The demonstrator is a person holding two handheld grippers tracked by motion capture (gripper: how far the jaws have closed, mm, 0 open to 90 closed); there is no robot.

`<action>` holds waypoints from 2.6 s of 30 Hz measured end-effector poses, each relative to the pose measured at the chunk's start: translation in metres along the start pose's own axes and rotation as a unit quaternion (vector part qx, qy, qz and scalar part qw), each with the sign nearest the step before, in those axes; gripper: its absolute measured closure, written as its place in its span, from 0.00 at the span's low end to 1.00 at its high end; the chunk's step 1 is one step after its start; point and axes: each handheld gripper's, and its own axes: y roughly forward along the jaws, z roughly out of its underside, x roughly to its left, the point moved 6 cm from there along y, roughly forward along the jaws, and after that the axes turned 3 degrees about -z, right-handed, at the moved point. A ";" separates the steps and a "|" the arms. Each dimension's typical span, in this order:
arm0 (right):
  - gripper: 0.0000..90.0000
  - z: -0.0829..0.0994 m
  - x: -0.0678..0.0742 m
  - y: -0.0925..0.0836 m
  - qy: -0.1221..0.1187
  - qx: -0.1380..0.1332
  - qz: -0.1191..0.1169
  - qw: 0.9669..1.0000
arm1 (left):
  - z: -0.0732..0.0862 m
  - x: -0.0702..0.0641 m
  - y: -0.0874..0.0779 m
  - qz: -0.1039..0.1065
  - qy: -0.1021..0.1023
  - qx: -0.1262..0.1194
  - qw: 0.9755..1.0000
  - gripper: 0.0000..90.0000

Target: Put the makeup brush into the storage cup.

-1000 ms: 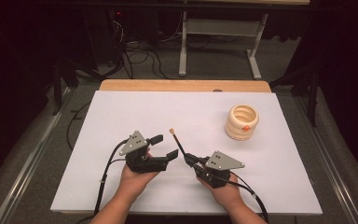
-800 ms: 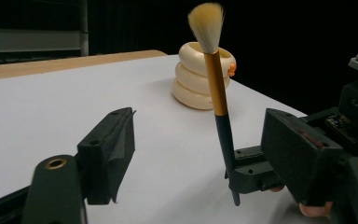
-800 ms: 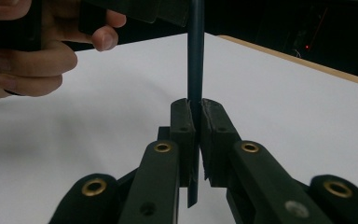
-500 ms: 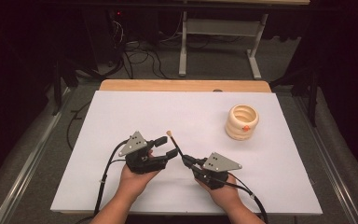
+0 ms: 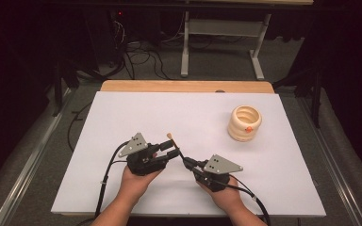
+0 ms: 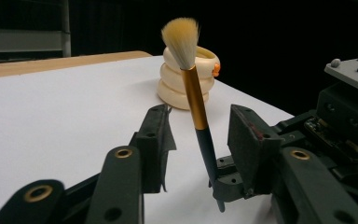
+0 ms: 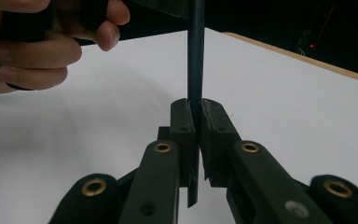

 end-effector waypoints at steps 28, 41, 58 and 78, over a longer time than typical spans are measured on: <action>0.96 0.001 0.003 0.002 -0.009 0.005 -0.004 1.000 | 0.000 0.001 -0.002 0.017 -0.005 -0.001 1.000 0.87; 0.96 0.003 0.004 0.004 -0.014 0.012 -0.003 1.000 | 0.001 -0.002 -0.001 0.037 -0.003 0.002 0.999 0.92; 0.95 0.003 0.004 0.004 -0.014 0.012 -0.005 1.000 | 0.001 -0.004 -0.001 0.041 0.006 0.000 0.999 0.93; 0.58 -0.003 0.004 0.003 0.013 0.012 -0.012 1.000 | 0.000 -0.006 -0.003 0.036 0.022 -0.005 0.999 0.93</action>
